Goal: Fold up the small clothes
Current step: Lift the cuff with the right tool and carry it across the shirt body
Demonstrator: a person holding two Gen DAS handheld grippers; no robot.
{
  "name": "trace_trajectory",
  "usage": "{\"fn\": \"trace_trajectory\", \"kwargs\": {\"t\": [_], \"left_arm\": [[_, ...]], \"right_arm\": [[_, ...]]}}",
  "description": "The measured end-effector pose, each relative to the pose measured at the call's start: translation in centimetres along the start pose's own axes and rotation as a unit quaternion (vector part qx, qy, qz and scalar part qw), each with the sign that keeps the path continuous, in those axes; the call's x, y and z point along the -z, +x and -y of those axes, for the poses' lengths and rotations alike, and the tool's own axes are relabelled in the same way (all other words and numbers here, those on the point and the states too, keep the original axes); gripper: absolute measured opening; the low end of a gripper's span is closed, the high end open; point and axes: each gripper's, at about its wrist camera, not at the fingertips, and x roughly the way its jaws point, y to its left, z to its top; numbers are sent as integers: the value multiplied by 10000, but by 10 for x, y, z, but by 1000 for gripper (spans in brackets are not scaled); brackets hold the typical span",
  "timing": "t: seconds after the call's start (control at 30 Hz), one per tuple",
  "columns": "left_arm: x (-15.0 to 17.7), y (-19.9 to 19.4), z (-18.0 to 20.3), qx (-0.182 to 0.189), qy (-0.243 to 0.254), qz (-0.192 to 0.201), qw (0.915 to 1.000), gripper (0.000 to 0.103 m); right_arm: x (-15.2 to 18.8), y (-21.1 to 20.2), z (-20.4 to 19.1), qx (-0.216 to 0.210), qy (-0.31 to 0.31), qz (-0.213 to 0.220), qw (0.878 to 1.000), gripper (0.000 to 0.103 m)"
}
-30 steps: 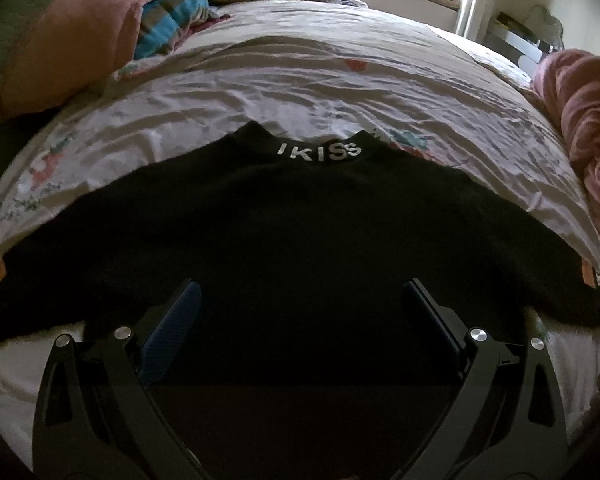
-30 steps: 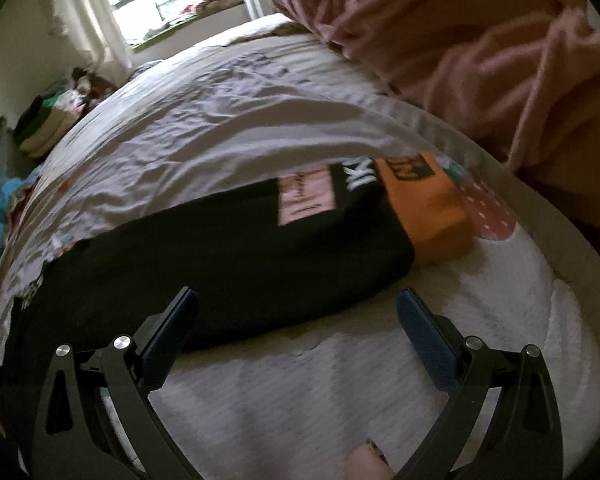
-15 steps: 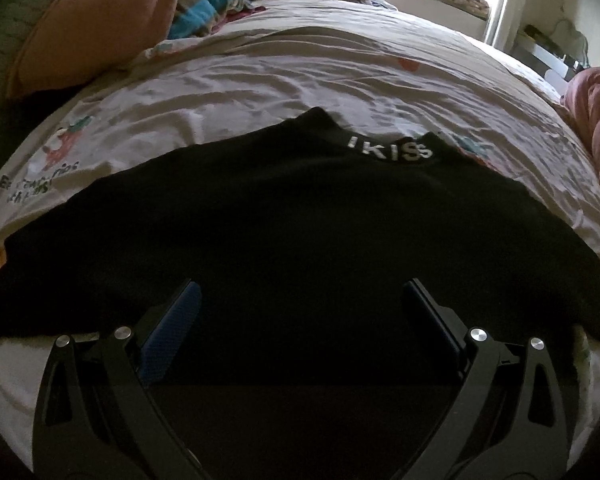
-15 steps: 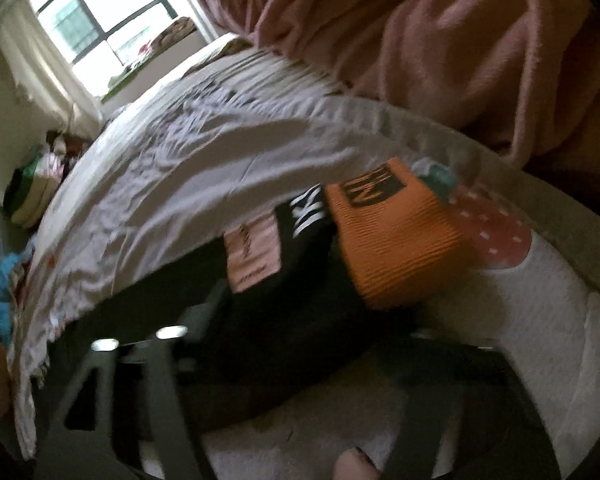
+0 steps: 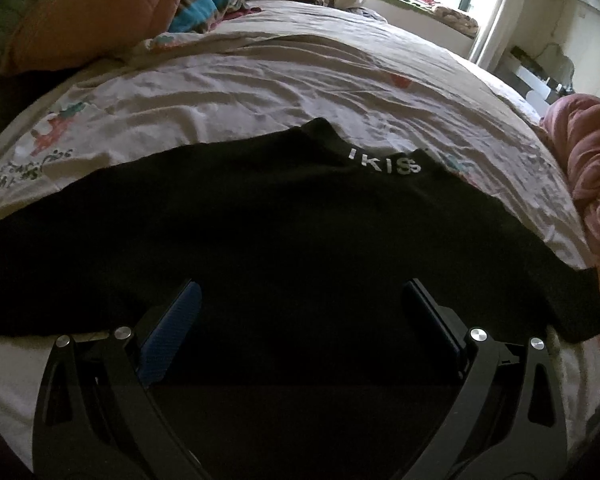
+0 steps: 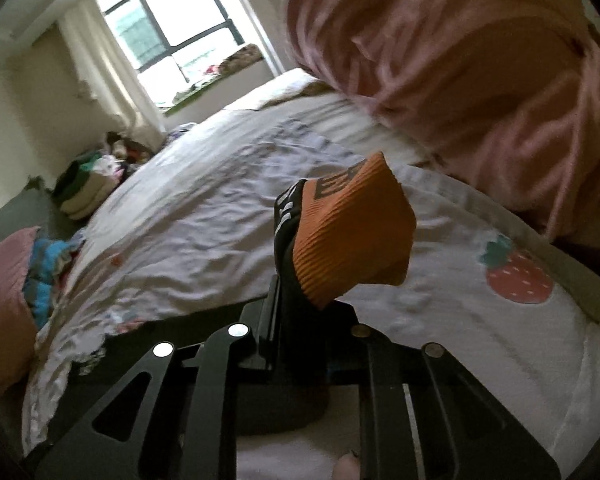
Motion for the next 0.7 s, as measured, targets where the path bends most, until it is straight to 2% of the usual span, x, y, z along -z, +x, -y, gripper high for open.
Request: {"fn": "trace_trajectory", "kwargs": {"t": [0.4,0.7], "left_arm": [[-15,-28,-27,381,-188,179,9989,94],[-22,-35,-43,1019,-476,28,9937,94]], "right_arm": [[8,-28,-103,-741,-788,170,9940,15],[42,-30,-171,-1105,-1399,-56,9840,15]]}}
